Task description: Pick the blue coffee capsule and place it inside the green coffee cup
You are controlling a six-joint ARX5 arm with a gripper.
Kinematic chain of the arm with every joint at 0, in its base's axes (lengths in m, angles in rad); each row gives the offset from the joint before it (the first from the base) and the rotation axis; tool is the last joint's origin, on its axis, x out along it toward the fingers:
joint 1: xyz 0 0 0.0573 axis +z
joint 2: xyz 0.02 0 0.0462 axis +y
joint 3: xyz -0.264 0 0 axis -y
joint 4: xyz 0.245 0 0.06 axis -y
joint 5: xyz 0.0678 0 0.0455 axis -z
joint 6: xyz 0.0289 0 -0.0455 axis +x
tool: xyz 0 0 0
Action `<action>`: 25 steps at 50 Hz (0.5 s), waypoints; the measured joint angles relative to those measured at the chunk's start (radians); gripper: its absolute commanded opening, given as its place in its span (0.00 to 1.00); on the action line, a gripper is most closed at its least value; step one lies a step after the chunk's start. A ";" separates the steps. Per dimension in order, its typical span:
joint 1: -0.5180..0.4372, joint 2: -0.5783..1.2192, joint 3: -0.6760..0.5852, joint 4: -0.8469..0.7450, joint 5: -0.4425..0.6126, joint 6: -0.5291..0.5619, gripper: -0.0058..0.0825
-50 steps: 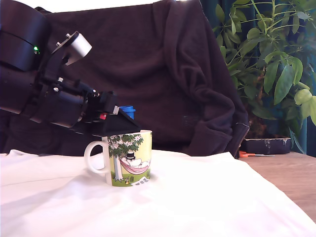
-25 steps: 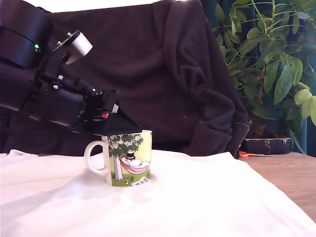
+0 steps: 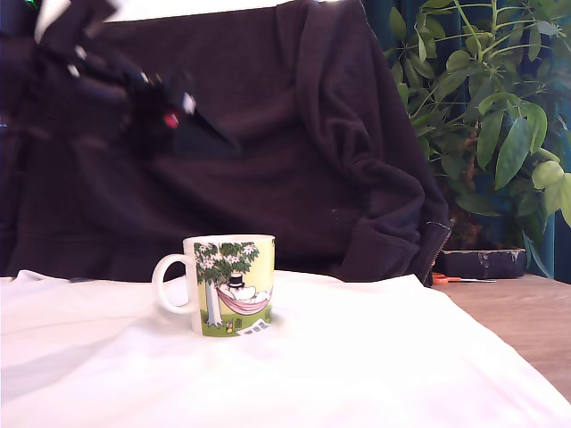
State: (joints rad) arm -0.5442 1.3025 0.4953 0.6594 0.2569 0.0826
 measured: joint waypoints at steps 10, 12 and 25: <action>0.069 -0.140 0.000 -0.128 -0.066 -0.001 0.05; 0.085 -0.166 0.000 -0.152 -0.076 -0.001 0.05; 0.255 -0.296 0.000 -0.309 -0.084 -0.001 0.05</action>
State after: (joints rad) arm -0.2893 1.0061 0.4953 0.3500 0.1726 0.0814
